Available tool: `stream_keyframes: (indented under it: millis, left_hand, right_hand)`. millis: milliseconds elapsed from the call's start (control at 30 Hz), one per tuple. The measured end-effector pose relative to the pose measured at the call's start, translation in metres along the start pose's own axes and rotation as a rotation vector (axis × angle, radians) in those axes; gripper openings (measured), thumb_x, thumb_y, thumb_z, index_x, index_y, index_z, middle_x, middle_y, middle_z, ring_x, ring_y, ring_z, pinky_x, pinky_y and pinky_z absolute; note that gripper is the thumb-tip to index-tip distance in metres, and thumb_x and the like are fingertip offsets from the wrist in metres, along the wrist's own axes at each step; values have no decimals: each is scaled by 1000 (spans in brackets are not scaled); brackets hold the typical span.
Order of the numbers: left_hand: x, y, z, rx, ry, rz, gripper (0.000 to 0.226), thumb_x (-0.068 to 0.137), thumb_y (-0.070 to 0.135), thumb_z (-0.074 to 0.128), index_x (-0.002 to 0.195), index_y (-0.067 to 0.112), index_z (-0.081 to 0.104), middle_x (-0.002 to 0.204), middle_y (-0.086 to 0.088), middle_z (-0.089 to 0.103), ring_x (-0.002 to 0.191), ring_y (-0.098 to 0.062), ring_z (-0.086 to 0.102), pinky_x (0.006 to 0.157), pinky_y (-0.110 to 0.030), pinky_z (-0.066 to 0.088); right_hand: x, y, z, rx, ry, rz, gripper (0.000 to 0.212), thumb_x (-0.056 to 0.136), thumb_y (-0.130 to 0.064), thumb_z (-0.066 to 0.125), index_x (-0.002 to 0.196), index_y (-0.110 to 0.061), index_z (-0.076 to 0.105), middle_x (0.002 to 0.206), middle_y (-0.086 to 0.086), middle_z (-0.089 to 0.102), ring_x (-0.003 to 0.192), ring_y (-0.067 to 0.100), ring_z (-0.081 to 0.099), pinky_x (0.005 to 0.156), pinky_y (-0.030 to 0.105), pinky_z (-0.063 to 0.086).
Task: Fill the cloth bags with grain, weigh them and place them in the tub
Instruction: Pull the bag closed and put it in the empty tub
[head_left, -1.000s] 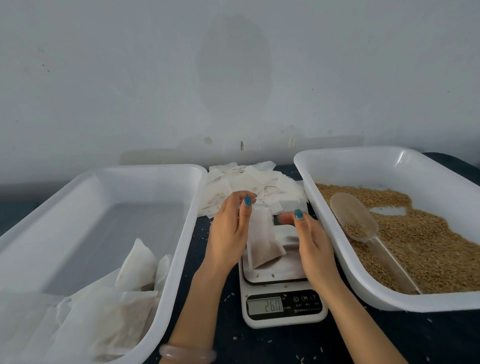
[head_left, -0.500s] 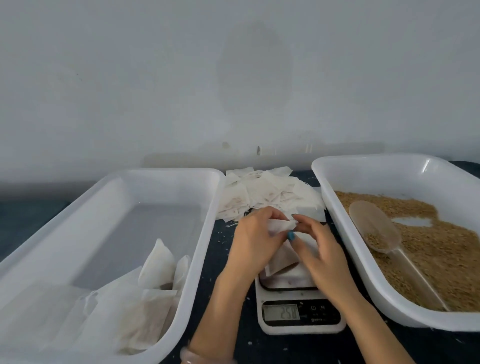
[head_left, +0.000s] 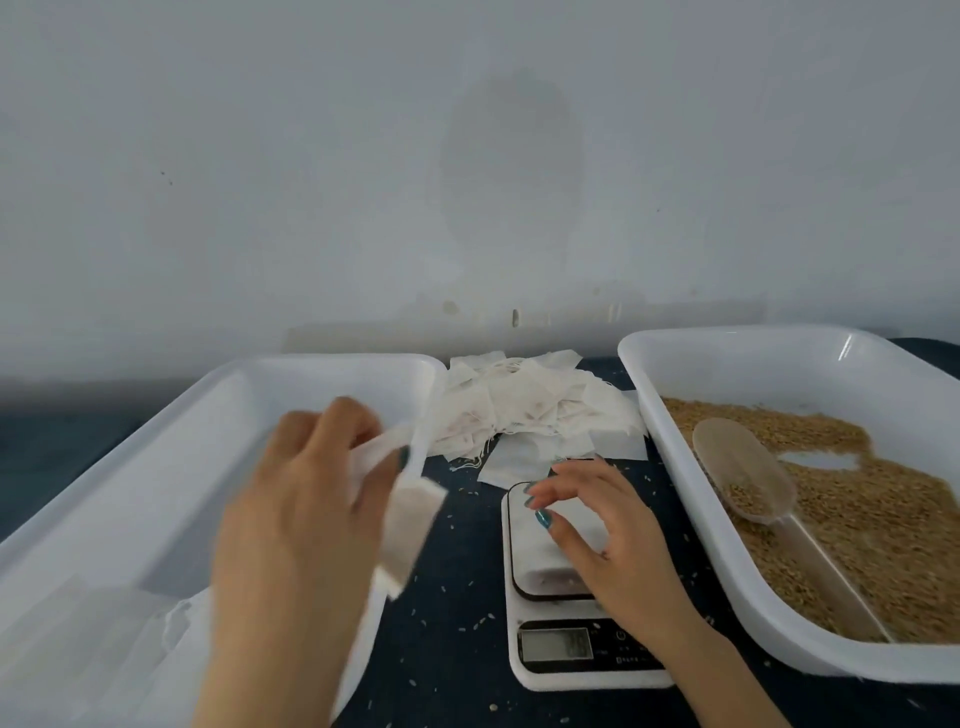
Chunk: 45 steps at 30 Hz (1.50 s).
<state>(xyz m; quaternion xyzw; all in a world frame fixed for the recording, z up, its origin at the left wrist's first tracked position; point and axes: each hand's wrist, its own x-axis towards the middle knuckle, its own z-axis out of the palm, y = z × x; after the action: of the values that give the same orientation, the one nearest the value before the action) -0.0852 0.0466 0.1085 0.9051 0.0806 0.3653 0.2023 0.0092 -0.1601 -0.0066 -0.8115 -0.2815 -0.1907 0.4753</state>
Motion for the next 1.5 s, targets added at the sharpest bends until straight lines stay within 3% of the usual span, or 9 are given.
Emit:
stream_keyframes:
  millis: [133, 367, 500, 667, 867, 1067, 1167, 1333, 1500]
  left_hand:
    - [-13, -33, -25, 103, -27, -199, 21, 86, 28, 71, 77, 25, 52, 62, -2, 63, 56, -35, 58, 56, -38, 46]
    - [-26, -54, -24, 113, -433, -480, 19, 89, 36, 67, 80, 25, 55, 74, -2, 67, 72, -25, 61, 70, -37, 49]
    - [-30, -48, -25, 36, -380, -422, 18, 89, 39, 66, 81, 27, 54, 72, 6, 67, 59, -18, 64, 64, -36, 50]
    - [-25, -41, -25, 157, -293, -300, 20, 91, 43, 60, 82, 29, 49, 70, 7, 64, 68, -24, 59, 64, -38, 46]
    - [10, -49, -25, 177, -212, -199, 17, 91, 39, 62, 85, 27, 52, 75, -2, 68, 64, -29, 59, 59, -37, 47]
    - [27, -63, -5, 222, -467, -201, 16, 89, 20, 65, 88, 29, 52, 85, 6, 68, 73, -18, 63, 69, -35, 54]
    - [19, -71, 9, 295, -663, -199, 19, 87, 15, 63, 94, 27, 50, 86, 4, 64, 74, -16, 64, 73, -33, 54]
    - [6, -81, 18, 436, -837, -169, 24, 89, 24, 56, 79, 25, 34, 78, 9, 45, 79, -15, 53, 66, -23, 38]
    - [0, -63, 3, 488, -659, -108, 17, 95, 24, 54, 107, 30, 45, 97, 14, 56, 95, -8, 58, 74, -22, 46]
  right_hand:
    - [-1, -1, 0, -51, 12, 10, 28, 85, -3, 72, 95, -30, 73, 112, -28, 61, 123, -1, 50, 103, 13, 36]
    - [-2, -4, 1, -37, -52, -16, 33, 85, -5, 70, 93, -37, 71, 108, -27, 64, 124, 6, 51, 102, 22, 39]
    - [-3, -7, 2, -38, -110, -12, 29, 83, -12, 74, 93, -39, 71, 106, -28, 62, 119, 5, 53, 98, 14, 39]
    - [-3, -15, 2, 13, -197, -38, 13, 85, -33, 63, 94, -37, 72, 97, -24, 65, 105, 9, 59, 88, 24, 49]
    - [0, -21, 5, 6, -227, -33, 21, 85, -16, 73, 95, -35, 73, 94, -23, 66, 101, 8, 59, 86, 24, 48]
    - [30, -83, 46, 17, -356, -213, 25, 89, -30, 58, 113, -36, 64, 111, -20, 62, 109, 0, 53, 98, 21, 41]
    - [43, -101, 76, -166, -472, -309, 33, 92, -31, 58, 125, -26, 59, 123, -5, 57, 116, 14, 49, 107, 29, 33]
    - [52, -108, 92, -395, -622, -357, 26, 95, -22, 47, 110, -15, 66, 110, 7, 65, 108, 26, 55, 122, 45, 7]
    - [50, -100, 79, -132, -591, -302, 27, 94, -17, 54, 118, -22, 66, 114, 1, 65, 113, 19, 52, 111, 34, 32]
